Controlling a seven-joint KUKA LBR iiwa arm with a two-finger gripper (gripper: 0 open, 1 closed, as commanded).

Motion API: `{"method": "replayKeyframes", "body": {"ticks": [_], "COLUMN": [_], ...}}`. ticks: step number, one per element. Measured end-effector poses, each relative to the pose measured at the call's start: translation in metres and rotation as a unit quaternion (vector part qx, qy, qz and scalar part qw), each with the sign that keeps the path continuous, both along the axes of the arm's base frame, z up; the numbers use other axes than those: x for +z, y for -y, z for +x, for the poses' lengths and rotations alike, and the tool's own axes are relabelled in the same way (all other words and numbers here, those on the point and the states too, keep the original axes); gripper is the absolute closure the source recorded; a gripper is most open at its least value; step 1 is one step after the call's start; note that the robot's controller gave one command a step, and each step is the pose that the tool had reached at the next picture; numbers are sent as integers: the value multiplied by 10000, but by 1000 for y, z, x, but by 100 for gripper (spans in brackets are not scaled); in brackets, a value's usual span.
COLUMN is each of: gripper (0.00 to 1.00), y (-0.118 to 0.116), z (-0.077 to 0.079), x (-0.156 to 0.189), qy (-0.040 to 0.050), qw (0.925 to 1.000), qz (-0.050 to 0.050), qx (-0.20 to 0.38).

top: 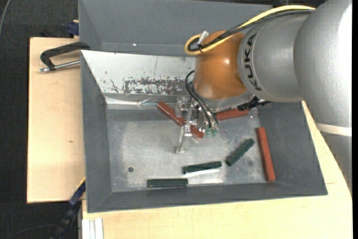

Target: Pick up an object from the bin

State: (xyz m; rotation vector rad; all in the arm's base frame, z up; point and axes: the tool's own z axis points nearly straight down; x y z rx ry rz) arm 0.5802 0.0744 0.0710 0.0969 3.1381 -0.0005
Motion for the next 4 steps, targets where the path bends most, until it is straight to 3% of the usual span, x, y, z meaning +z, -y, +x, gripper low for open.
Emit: {"method": "replayKeyframes", "body": {"ticks": [1,2,3,4], "gripper": [0,0,0,0], "y": [10,-18,6,5], "z": [-10,-12,-1,0], "x": [30,33,0,0], "qy": [3,8,-9,-2], "qw": [9957,9805,9657,9659], "qz": [14,19,11,17], "qx": [-931,-1964,-2596,-2588]}}
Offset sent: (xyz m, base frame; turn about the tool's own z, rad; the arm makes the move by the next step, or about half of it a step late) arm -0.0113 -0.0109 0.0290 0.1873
